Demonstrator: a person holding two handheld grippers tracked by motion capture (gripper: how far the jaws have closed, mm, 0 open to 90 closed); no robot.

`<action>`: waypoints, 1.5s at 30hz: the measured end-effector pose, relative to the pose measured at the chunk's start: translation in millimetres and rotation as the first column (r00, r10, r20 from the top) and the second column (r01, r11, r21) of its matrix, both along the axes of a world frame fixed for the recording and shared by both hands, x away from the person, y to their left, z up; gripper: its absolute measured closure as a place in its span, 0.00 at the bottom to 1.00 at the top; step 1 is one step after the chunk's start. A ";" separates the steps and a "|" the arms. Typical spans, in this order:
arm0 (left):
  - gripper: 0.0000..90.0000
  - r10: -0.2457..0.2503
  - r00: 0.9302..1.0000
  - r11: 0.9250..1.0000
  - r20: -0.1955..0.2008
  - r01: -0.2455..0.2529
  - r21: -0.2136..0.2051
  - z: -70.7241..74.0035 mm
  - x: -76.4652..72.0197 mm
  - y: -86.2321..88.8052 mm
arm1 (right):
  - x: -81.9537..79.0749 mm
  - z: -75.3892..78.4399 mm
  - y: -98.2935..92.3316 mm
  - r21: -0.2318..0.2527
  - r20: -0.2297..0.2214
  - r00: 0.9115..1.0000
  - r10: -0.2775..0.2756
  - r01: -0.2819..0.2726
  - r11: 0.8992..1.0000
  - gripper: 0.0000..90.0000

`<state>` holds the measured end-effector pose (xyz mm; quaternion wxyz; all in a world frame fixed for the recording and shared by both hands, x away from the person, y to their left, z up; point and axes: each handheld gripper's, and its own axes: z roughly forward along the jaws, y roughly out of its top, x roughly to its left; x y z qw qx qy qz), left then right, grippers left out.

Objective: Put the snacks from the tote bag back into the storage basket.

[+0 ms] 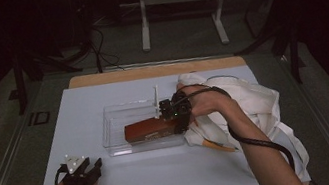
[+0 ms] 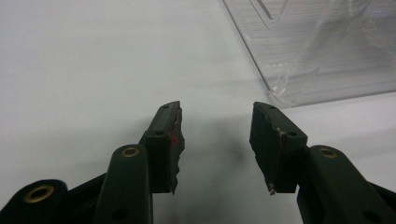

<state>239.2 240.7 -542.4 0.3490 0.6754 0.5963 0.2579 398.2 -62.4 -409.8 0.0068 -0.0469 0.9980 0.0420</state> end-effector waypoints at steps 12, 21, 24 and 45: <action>0.59 0.000 1.000 1.000 0.000 0.000 -0.001 0.0 0.1 0.3 | -1.1 0.5 8.1 0.017 -0.008 1.000 0.007 -0.007 1.000 0.44; 0.59 0.000 1.000 1.000 0.001 0.000 -0.002 0.1 0.0 0.6 | 0.2 -8.1 12.5 -0.001 -0.019 1.000 -0.002 0.002 1.000 0.42; 0.59 0.000 1.000 1.000 0.000 0.000 -0.003 0.1 0.0 0.7 | 0.5 -10.3 14.8 0.001 -0.022 1.000 0.001 -0.001 1.000 0.41; 0.58 0.001 1.000 1.000 0.001 -0.001 -0.013 -0.1 0.1 1.7 | -3.1 -13.9 22.3 0.036 -0.024 1.000 0.009 -0.008 0.999 0.34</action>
